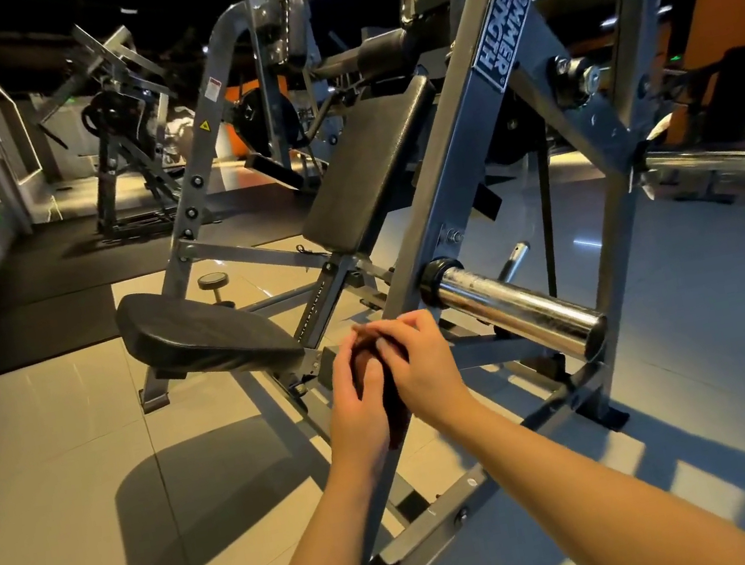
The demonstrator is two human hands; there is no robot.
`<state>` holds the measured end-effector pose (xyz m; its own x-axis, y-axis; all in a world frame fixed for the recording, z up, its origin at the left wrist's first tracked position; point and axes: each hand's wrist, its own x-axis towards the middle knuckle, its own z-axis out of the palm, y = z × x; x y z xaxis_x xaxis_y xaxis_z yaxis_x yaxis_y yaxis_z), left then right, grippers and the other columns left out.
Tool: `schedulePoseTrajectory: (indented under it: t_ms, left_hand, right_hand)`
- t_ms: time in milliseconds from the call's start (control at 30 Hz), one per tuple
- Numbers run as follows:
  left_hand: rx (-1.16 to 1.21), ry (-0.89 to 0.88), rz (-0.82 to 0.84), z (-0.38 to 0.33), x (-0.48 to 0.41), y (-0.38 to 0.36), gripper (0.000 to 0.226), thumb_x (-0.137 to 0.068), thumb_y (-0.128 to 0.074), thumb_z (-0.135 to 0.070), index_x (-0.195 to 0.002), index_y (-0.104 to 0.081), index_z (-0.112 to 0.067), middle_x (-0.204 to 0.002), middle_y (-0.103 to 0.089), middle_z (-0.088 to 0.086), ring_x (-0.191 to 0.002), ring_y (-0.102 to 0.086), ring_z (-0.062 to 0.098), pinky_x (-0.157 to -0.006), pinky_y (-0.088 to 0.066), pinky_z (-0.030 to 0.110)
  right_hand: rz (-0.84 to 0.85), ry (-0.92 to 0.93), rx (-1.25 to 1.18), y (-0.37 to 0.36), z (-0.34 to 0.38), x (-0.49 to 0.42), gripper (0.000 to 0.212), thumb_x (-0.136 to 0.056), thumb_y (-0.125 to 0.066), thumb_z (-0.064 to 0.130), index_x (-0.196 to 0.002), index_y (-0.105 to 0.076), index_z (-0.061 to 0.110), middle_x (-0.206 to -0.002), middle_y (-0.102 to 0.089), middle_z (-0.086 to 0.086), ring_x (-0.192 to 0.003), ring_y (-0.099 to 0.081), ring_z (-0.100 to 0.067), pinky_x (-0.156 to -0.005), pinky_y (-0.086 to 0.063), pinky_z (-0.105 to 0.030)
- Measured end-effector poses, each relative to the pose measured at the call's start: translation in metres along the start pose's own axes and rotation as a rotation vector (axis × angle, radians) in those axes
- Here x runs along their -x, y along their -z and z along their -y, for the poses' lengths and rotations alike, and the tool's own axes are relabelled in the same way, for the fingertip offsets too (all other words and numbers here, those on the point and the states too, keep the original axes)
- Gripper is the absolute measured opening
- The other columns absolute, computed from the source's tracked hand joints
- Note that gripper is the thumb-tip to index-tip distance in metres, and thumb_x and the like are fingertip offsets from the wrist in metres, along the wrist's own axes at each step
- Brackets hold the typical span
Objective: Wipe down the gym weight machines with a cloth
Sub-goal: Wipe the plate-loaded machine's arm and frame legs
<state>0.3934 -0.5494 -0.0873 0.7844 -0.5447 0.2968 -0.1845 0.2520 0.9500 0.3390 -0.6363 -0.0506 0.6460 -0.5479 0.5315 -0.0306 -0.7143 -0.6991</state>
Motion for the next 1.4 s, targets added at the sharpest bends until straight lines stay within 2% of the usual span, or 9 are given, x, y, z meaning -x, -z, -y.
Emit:
schedulePoseTrajectory:
  t_ms: [167, 367, 500, 700, 767, 833, 967, 1300, 1400]
  left_hand:
    - [-0.005, -0.130, -0.081, -0.027, -0.029, -0.018, 0.037, -0.103, -0.054, -0.018, -0.127, -0.053, -0.047, -0.129, -0.055, -0.019, -0.122, -0.052, 0.004, -0.101, -0.049, 0.030]
    - [-0.320, -0.422, -0.061, -0.054, -0.078, -0.043, 0.040, -0.100, -0.056, -0.008, -0.134, -0.061, -0.029, -0.138, -0.059, -0.012, -0.125, -0.049, 0.000, -0.103, -0.037, 0.013]
    - [-0.435, -0.545, 0.044, -0.057, -0.108, -0.068, 0.041, -0.104, -0.054, -0.017, -0.143, -0.054, -0.027, -0.150, -0.050, -0.010, -0.137, -0.043, 0.005, -0.113, -0.038, 0.027]
    - [-0.485, -0.480, 0.042, -0.029, -0.108, -0.051, 0.040, -0.108, -0.043, -0.024, -0.147, -0.048, -0.026, -0.152, -0.048, -0.008, -0.140, -0.042, 0.010, -0.114, -0.038, 0.028]
    - [-0.471, -0.404, 0.019, -0.014, -0.093, -0.041, 0.039, -0.109, -0.041, -0.025, -0.147, -0.048, -0.025, -0.148, -0.052, -0.006, -0.133, -0.046, 0.007, -0.107, -0.035, 0.015]
    - [-0.443, -0.357, 0.007, -0.011, -0.087, -0.038, 0.038, -0.109, -0.042, -0.023, -0.146, -0.049, -0.024, -0.146, -0.053, -0.005, -0.131, -0.046, 0.005, -0.103, -0.031, 0.010]
    - [-0.372, -0.424, 0.070, -0.039, -0.096, -0.052, 0.038, -0.107, -0.047, -0.022, -0.145, -0.052, -0.025, -0.149, -0.051, -0.008, -0.137, -0.043, 0.005, -0.112, -0.037, 0.024]
    - [-0.410, -0.384, 0.080, 0.002, -0.069, -0.035, 0.042, -0.108, -0.044, -0.023, -0.149, -0.045, -0.029, -0.158, -0.037, -0.015, -0.142, -0.029, -0.004, -0.112, -0.026, 0.010]
    - [-0.430, -0.331, 0.051, 0.009, -0.064, -0.030, 0.041, -0.108, -0.044, -0.022, -0.148, -0.047, -0.028, -0.156, -0.041, -0.011, -0.143, -0.035, 0.005, -0.105, -0.024, 0.004]
  right_hand:
    - [0.090, 0.017, 0.153, 0.038, 0.028, -0.023, 0.034, -0.106, -0.045, 0.016, -0.134, -0.063, 0.022, -0.122, -0.065, 0.001, -0.108, -0.054, -0.009, -0.094, -0.042, -0.021]
    - [-0.183, 0.097, 0.338, 0.072, 0.035, -0.057, 0.025, -0.103, -0.047, 0.019, -0.113, -0.070, 0.021, -0.109, -0.065, 0.000, -0.093, -0.052, -0.011, -0.080, -0.047, -0.024]
    - [-0.237, -0.034, 0.312, 0.077, 0.040, -0.072, 0.027, -0.104, -0.047, 0.020, -0.123, -0.066, 0.022, -0.115, -0.064, -0.003, -0.094, -0.053, -0.013, -0.080, -0.043, -0.021]
    - [-0.201, -0.051, 0.393, 0.075, 0.040, -0.065, 0.026, -0.105, -0.044, 0.019, -0.119, -0.066, 0.016, -0.114, -0.057, -0.004, -0.090, -0.052, -0.016, -0.077, -0.038, -0.024]
    - [-0.217, -0.054, 0.389, 0.075, 0.038, -0.066, 0.027, -0.105, -0.043, 0.019, -0.121, -0.065, 0.016, -0.114, -0.057, -0.005, -0.088, -0.050, -0.016, -0.076, -0.037, -0.024]
    - [-0.238, -0.047, 0.397, 0.073, 0.036, -0.068, 0.026, -0.105, -0.044, 0.019, -0.119, -0.065, 0.016, -0.110, -0.060, -0.005, -0.092, -0.057, -0.019, -0.074, -0.041, -0.025]
    - [-0.224, -0.026, 0.439, 0.066, 0.032, -0.064, 0.025, -0.104, -0.047, 0.025, -0.112, -0.070, 0.019, -0.102, -0.067, 0.000, -0.090, -0.060, -0.015, -0.074, -0.044, -0.022]
    - [-0.207, -0.015, 0.451, 0.070, 0.032, -0.055, 0.023, -0.103, -0.050, 0.020, -0.108, -0.072, 0.016, -0.105, -0.065, -0.001, -0.092, -0.059, -0.015, -0.085, -0.056, -0.031]
    - [-0.187, -0.024, 0.456, 0.070, 0.034, -0.056, 0.024, -0.103, -0.048, 0.019, -0.106, -0.072, 0.016, -0.101, -0.065, -0.002, -0.091, -0.060, -0.016, -0.084, -0.057, -0.033]
